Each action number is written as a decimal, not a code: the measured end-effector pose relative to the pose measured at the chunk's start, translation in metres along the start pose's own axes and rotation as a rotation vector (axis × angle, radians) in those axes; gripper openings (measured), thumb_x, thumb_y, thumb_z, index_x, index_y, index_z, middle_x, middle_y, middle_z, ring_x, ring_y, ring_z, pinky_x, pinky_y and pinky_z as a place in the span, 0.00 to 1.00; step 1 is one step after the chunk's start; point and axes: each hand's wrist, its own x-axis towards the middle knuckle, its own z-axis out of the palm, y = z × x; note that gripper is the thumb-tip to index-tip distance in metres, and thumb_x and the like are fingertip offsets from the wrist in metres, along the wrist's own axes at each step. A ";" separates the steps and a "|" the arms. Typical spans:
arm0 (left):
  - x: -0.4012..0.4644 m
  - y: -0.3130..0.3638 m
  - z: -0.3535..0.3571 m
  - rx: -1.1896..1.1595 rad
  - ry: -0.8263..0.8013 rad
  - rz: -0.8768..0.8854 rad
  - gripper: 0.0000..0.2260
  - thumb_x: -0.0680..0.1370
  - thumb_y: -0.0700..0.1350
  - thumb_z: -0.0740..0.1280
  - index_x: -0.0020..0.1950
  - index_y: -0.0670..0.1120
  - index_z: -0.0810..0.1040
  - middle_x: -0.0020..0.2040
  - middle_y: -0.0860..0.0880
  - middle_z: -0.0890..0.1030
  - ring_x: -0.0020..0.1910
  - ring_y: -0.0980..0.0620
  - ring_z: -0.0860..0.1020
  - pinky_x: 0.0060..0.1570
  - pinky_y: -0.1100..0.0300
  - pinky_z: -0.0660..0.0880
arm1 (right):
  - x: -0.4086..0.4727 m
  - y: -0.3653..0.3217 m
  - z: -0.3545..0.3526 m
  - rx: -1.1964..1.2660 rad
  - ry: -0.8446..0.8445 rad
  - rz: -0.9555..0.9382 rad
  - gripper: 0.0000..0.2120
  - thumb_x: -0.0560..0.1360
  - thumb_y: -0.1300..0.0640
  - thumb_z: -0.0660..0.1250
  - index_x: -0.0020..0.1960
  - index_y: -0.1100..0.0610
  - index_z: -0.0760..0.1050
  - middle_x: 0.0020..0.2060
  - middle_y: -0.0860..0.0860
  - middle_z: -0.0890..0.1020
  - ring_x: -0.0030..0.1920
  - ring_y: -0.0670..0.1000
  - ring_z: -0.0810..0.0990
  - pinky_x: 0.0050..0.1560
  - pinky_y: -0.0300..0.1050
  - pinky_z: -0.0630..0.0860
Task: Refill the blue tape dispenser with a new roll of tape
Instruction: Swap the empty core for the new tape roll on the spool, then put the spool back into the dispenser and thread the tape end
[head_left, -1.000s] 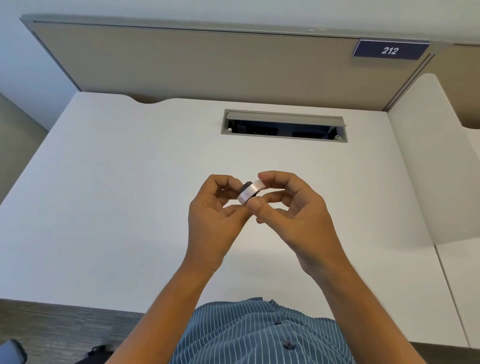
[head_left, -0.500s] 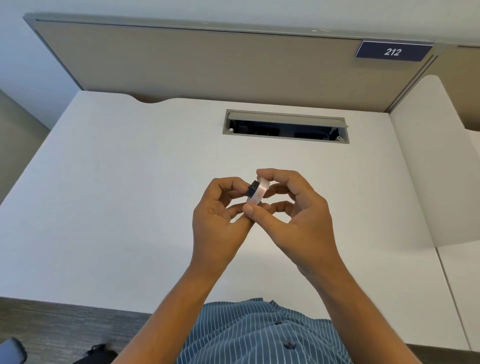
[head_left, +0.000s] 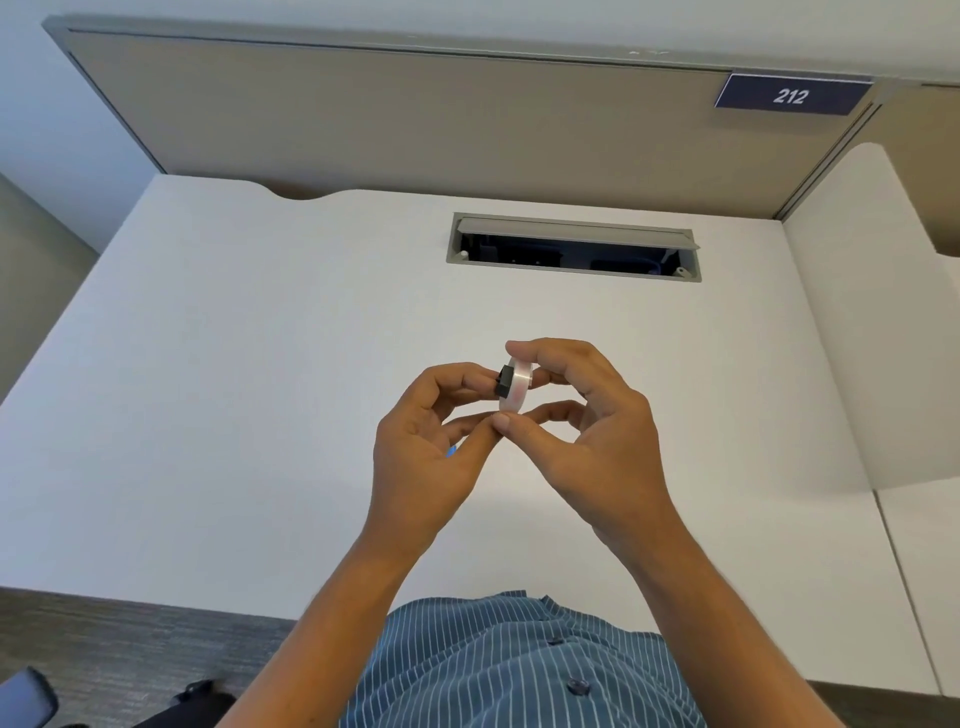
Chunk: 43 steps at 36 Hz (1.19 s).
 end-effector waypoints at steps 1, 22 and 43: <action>0.000 -0.001 -0.002 0.004 0.002 -0.005 0.12 0.77 0.36 0.76 0.58 0.47 0.82 0.57 0.51 0.87 0.62 0.45 0.85 0.57 0.57 0.84 | 0.000 0.001 0.001 0.001 0.000 0.006 0.26 0.73 0.68 0.82 0.67 0.51 0.84 0.63 0.46 0.83 0.60 0.52 0.84 0.50 0.39 0.84; -0.003 -0.023 -0.030 0.047 0.009 -0.059 0.12 0.78 0.38 0.77 0.58 0.49 0.83 0.56 0.51 0.88 0.61 0.46 0.87 0.55 0.59 0.85 | 0.000 0.021 0.024 -0.019 -0.027 0.066 0.26 0.73 0.67 0.82 0.67 0.51 0.84 0.63 0.45 0.83 0.58 0.47 0.85 0.49 0.36 0.82; -0.018 -0.161 -0.118 0.592 -0.278 -0.356 0.44 0.74 0.55 0.80 0.84 0.51 0.61 0.82 0.52 0.66 0.80 0.52 0.67 0.80 0.50 0.67 | -0.001 0.122 0.072 -0.277 -0.211 0.279 0.22 0.73 0.69 0.79 0.65 0.56 0.83 0.60 0.49 0.85 0.56 0.42 0.84 0.44 0.33 0.82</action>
